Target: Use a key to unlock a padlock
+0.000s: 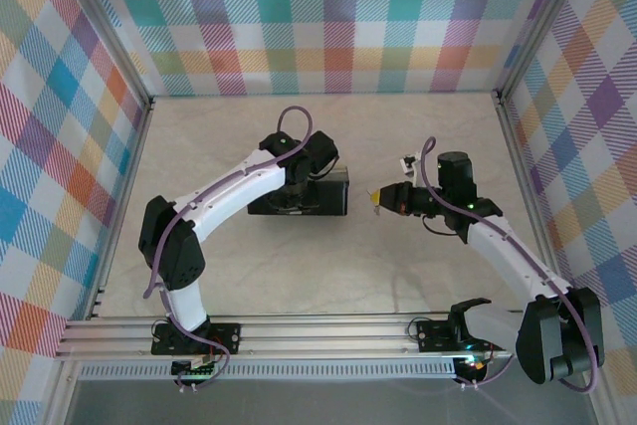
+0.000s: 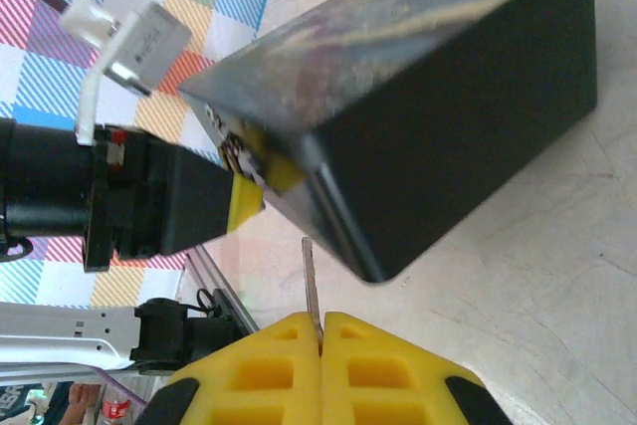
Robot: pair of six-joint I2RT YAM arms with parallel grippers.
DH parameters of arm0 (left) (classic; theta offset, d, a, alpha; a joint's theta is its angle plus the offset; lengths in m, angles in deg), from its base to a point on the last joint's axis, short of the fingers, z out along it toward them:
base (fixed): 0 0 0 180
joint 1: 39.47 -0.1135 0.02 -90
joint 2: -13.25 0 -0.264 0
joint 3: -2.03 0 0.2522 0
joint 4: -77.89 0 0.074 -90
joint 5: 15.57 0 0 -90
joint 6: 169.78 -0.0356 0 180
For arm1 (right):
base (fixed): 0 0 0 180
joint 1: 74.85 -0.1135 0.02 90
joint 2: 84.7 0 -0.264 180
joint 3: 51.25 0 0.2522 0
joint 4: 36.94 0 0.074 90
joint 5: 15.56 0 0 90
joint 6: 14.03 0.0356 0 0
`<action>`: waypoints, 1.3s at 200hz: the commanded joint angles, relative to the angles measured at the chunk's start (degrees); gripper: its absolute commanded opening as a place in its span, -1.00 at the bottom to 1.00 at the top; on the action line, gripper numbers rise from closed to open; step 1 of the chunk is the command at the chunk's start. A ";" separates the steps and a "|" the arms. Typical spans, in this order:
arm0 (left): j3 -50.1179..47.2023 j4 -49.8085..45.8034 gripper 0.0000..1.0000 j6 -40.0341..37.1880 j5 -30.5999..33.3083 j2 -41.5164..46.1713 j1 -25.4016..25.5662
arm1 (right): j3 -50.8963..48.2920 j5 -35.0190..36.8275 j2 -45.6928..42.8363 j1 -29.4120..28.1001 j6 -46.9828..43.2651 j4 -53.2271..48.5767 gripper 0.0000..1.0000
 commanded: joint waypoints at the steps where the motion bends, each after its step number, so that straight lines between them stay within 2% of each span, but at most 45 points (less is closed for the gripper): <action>1: 5.13 -9.89 -1.00 0.45 -4.47 2.91 -0.17 | 2.65 -1.99 -1.19 0.33 -1.48 -0.19 -0.96; 20: 7.49 -14.15 -1.00 -0.32 -6.42 3.11 -0.09 | 2.66 -2.77 -1.54 0.34 -1.89 -0.05 -0.95; 48: 7.23 -15.00 -1.00 2.28 -10.44 5.86 -0.07 | 3.43 -3.33 -1.19 0.33 -2.21 -0.70 -0.94; 78: 7.83 -18.26 -1.00 3.69 -10.98 7.32 -0.06 | 4.88 -4.81 -0.45 0.28 -2.34 -0.99 -0.94; 150: 4.35 -14.44 -0.99 7.74 -19.05 8.24 -0.67 | 4.17 -5.89 0.27 0.17 -1.34 1.03 -0.92; 260: 11.65 -14.53 -0.96 4.36 -21.08 -3.39 -3.54 | 3.32 -5.63 1.57 -1.07 -1.24 1.41 -0.91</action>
